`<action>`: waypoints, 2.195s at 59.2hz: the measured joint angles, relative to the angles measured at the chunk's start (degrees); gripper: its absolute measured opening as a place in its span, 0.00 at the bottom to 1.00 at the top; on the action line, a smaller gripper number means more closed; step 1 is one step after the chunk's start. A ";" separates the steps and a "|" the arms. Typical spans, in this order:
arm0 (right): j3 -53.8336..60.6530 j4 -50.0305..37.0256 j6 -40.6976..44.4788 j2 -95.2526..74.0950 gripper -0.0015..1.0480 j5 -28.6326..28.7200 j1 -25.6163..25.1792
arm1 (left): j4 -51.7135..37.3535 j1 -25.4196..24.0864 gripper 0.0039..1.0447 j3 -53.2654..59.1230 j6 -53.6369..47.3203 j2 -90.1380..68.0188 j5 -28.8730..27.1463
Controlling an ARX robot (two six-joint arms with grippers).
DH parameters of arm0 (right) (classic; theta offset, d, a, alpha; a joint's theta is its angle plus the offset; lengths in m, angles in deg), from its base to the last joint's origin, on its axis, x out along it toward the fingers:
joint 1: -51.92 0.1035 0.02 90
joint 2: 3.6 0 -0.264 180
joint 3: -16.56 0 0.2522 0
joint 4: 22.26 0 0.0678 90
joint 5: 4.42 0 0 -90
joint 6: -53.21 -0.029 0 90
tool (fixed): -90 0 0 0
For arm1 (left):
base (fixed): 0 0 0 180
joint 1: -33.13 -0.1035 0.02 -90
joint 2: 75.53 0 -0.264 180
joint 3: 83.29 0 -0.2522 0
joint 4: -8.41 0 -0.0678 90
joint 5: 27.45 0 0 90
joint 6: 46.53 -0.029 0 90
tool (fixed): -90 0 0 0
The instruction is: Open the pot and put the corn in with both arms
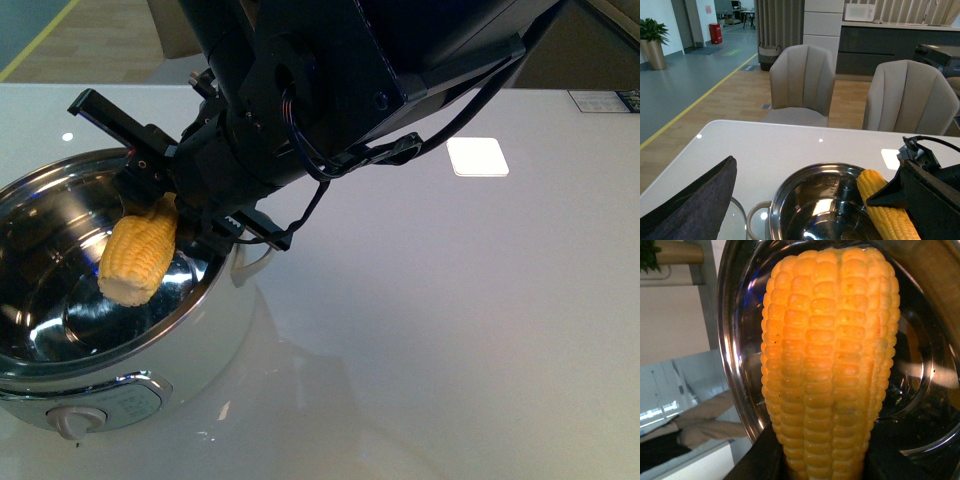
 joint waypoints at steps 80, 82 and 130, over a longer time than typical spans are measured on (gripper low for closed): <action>50.05 -10.32 22.47 58.01 0.91 -20.96 -38.97 | 0.00 0.00 0.94 0.00 0.00 0.00 0.00; 50.80 -9.79 23.45 59.71 0.91 -20.94 -39.19 | 0.00 0.00 0.94 0.00 0.00 0.00 0.00; 76.89 -37.55 53.31 81.66 0.02 -25.42 -40.26 | 0.00 0.00 0.94 0.00 0.00 0.00 0.00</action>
